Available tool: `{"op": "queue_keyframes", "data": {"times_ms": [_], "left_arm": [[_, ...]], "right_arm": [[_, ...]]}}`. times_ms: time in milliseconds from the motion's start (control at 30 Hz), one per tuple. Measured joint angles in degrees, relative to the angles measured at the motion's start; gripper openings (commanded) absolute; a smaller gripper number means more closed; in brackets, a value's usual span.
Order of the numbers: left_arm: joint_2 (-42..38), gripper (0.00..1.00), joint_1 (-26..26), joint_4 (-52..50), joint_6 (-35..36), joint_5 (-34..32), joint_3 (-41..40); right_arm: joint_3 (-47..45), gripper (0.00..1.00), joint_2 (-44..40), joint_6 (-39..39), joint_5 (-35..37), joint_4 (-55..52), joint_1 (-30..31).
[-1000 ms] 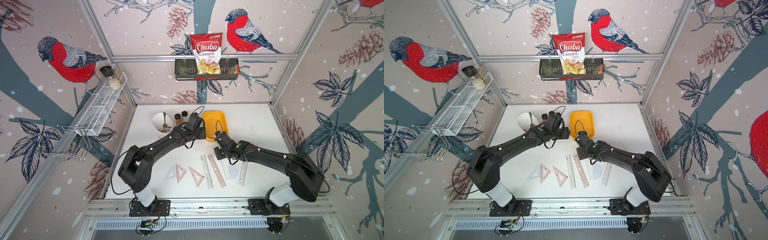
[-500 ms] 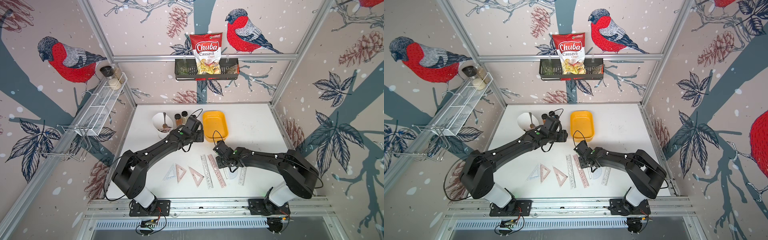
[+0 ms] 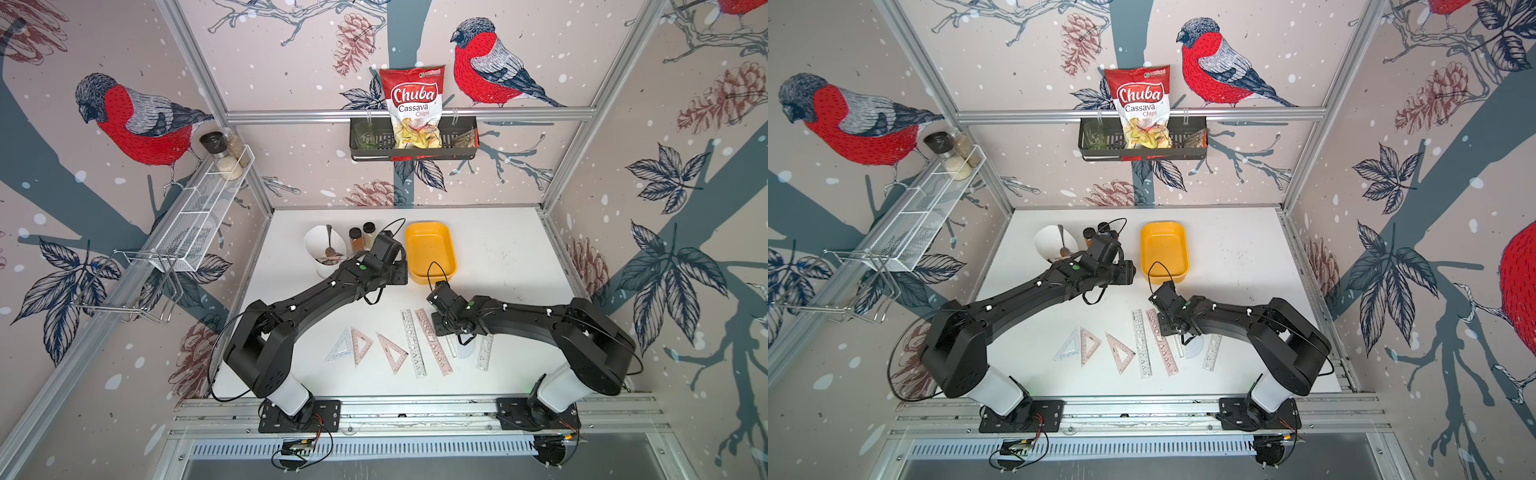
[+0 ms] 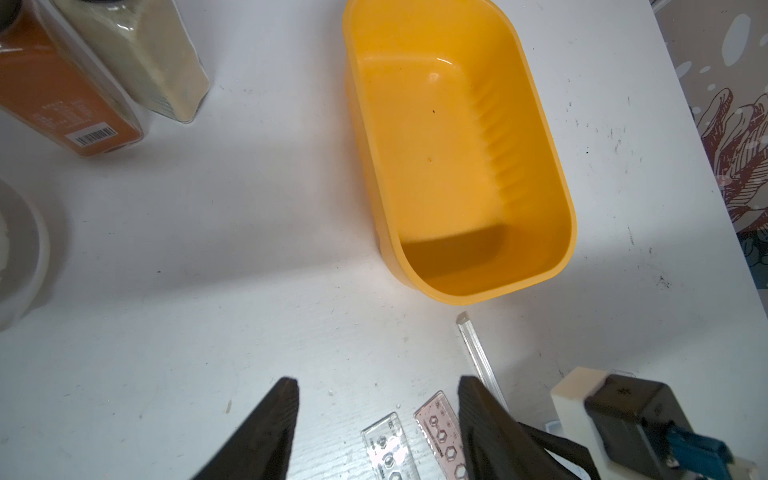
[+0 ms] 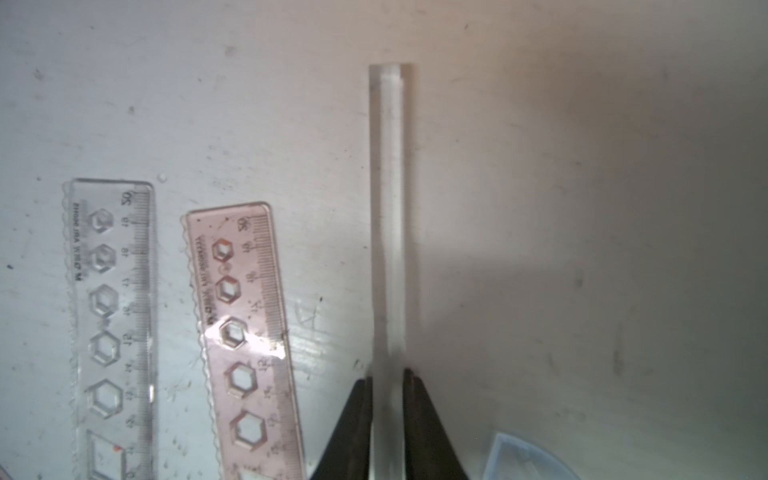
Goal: Put the scattered rulers into the storage box
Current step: Pick up the ruler from the center of the board.
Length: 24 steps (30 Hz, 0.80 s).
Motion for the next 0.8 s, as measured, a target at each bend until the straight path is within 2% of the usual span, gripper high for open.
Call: {"op": "queue_keyframes", "data": {"times_ms": [600, 800], "left_arm": [[-1.4, 0.68, -0.1, 0.9, 0.0, -0.3, -0.8], [-2.7, 0.68, -0.1, 1.3, 0.0, -0.2, -1.0]], "right_arm": [[-1.2, 0.12, -0.5, 1.8, 0.4, 2.5, -0.3], [-0.5, 0.11, -2.3, 3.1, -0.1, -0.4, -0.6]]}}
